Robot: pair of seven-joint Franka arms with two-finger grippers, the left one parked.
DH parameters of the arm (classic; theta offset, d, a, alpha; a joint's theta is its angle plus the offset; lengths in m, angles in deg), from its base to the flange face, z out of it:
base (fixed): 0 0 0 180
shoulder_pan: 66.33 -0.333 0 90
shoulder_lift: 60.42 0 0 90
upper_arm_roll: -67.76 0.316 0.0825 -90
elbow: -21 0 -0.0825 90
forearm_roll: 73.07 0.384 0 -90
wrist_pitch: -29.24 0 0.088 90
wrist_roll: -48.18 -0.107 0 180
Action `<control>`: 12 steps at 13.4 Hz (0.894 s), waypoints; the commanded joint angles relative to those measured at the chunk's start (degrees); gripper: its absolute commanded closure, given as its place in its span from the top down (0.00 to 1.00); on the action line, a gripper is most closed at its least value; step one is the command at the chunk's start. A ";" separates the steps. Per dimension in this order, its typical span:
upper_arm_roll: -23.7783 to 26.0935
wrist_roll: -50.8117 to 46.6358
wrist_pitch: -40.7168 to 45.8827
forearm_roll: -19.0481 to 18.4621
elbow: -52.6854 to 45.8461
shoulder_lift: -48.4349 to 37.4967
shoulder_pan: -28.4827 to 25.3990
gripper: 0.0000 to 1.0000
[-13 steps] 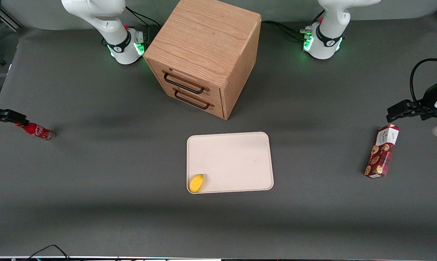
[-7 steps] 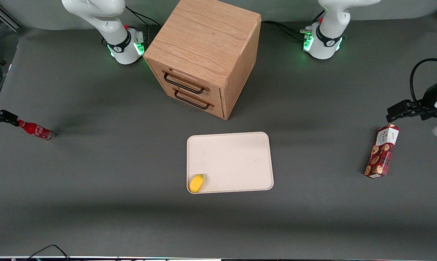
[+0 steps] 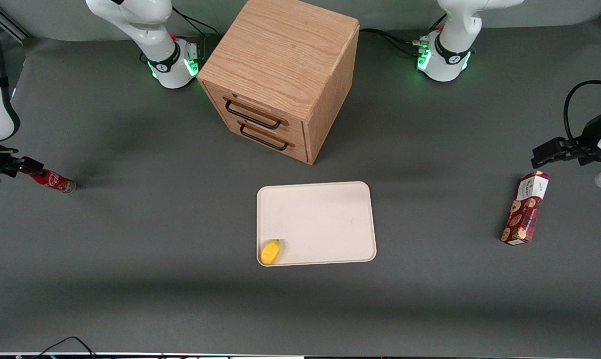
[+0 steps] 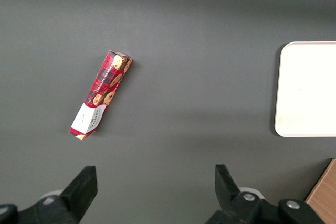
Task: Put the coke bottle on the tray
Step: 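Lower the open right gripper over the red Coca-Cola bottle, then close the right gripper around the bottle's body and lift it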
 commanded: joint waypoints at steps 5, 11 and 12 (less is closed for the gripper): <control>0.10 2.71 -0.62 1.95 0.28 1.02 0.83 0.91; 0.10 2.02 0.08 1.95 0.19 0.93 0.31 0.00; 0.10 1.49 0.17 1.95 0.11 0.67 0.13 0.00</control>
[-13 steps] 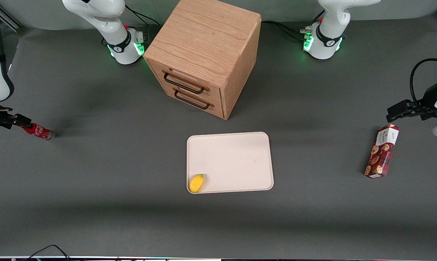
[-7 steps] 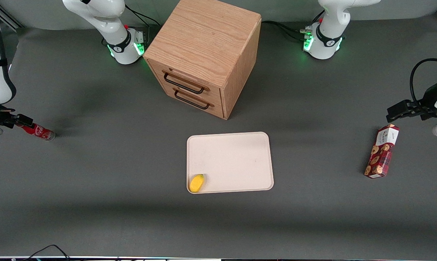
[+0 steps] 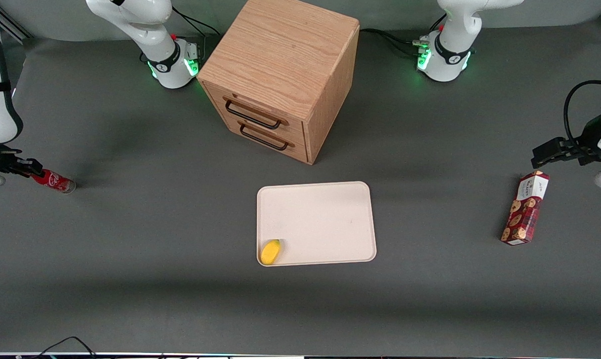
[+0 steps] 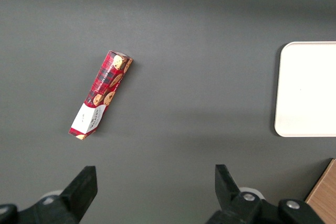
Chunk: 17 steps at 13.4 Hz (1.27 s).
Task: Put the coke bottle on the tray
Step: 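Close the right gripper around the bottle's body and lift it, then carry the held bottle over to the white tray beside the sponge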
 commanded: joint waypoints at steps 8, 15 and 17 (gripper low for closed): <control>0.40 -9.71 25.59 -0.05 -19.96 -4.78 -6.65 0.00; 16.44 -36.38 53.56 -8.05 -46.26 -5.48 -10.52 0.00; 27.68 -49.73 56.57 -12.07 -47.68 -5.57 -10.61 0.00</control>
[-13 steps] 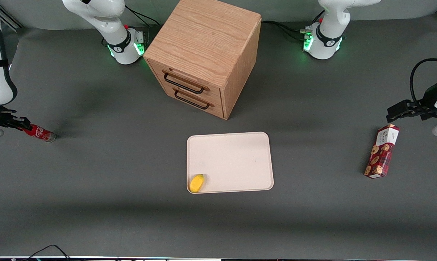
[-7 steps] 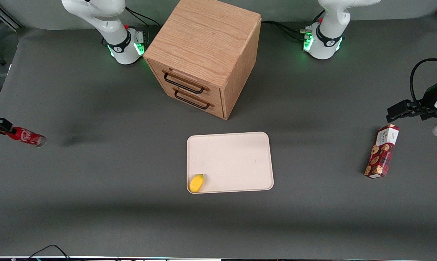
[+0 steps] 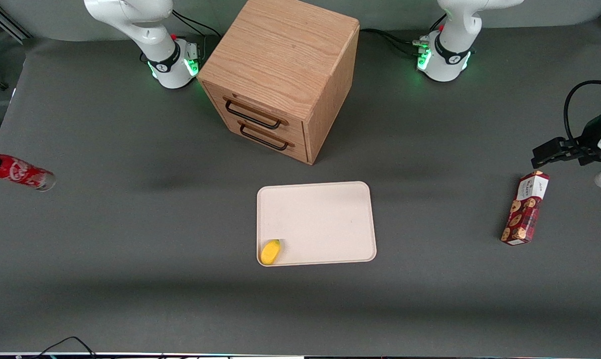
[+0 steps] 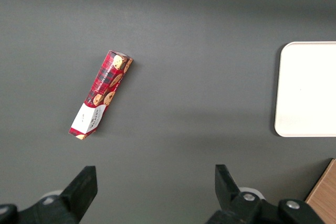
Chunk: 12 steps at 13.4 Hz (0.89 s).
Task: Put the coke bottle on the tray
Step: 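Carry the held bottle over to the white tray beside the sponge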
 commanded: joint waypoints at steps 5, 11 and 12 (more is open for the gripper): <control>22.94 -38.36 1.43 -5.94 -4.25 6.19 -7.40 0.00; 27.78 -57.65 -12.19 -6.11 -7.15 19.09 -16.38 0.00; 27.79 -57.66 -13.33 -6.12 -7.24 20.95 -17.00 0.00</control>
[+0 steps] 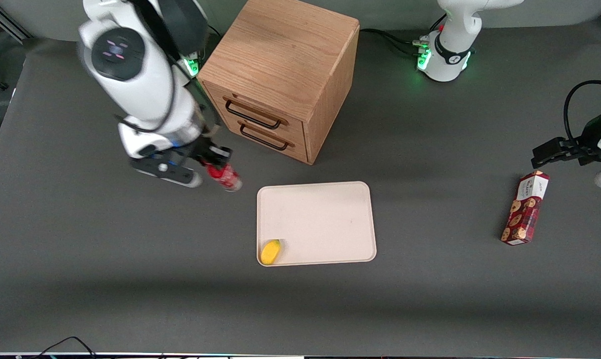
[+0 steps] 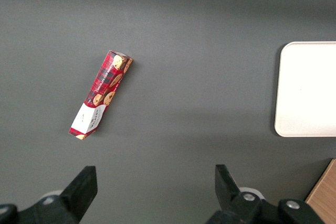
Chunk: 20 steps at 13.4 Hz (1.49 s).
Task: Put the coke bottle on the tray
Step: 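Carry the held bottle over to the white tray beside the sponge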
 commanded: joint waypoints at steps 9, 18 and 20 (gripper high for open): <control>1.05 -3.75 -12.81 -8.78 0.00 18.05 -2.37 0.00; 0.44 -0.61 -14.74 -10.10 3.42 14.73 -2.20 1.00; -2.44 6.60 -14.57 -9.40 6.06 9.29 -1.94 1.00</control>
